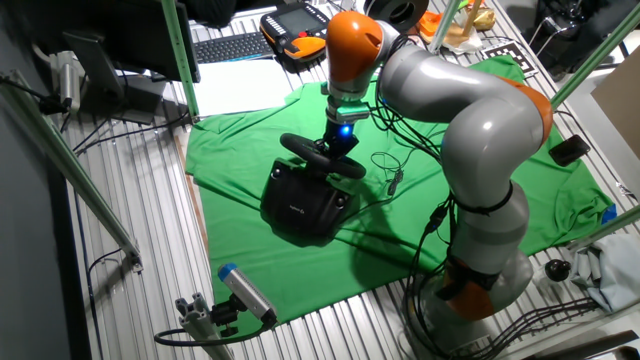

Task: Rotate the steering wheel 90 degrees counterclockwise

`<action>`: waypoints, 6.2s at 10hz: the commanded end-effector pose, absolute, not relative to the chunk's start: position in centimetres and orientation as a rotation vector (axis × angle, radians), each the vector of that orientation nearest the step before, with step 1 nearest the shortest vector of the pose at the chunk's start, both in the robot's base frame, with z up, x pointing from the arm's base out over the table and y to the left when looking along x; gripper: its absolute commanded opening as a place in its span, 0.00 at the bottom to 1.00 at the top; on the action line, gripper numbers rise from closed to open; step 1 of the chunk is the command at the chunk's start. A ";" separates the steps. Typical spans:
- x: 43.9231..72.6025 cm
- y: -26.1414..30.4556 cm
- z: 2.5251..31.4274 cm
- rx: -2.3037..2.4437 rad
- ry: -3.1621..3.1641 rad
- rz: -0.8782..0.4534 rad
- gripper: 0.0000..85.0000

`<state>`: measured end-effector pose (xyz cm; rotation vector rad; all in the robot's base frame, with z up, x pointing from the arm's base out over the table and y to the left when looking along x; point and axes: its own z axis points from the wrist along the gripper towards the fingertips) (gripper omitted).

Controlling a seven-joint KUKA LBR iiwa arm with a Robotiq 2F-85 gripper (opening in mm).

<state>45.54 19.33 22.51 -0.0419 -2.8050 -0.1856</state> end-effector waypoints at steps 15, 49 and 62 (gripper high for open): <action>45.9 17.8 20.9 0.001 -2.854 -0.117 0.00; 49.6 18.0 26.9 0.175 -3.017 -0.086 0.00; 48.2 16.5 26.4 0.125 -2.975 -0.278 0.00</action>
